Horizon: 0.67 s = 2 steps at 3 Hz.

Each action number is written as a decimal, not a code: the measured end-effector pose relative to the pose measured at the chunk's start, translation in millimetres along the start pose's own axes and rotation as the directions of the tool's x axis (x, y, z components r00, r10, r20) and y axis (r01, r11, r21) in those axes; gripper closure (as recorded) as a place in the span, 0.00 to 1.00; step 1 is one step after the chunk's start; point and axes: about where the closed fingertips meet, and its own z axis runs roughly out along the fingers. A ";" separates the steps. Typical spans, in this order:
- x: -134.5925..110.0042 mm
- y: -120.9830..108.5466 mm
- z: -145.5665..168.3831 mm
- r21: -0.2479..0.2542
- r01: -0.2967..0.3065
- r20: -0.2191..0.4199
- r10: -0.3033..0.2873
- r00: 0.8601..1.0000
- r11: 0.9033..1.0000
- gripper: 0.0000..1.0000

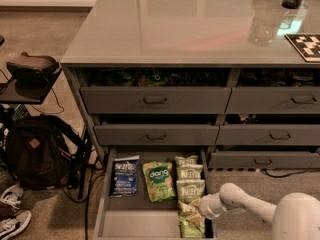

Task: Pick green jalapeno chip bag from bottom drawer and place on counter

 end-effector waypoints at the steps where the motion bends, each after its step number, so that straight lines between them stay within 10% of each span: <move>1: -13.4 1.5 -5.1 -0.005 -0.014 -0.007 0.014 1.000 1.000 0.89; 2: -55.6 -10.5 -33.8 -0.016 -0.023 0.062 0.024 0.998 1.000 1.00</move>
Offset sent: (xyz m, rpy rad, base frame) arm 0.0498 0.0328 0.1246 0.1735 0.0303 -0.0195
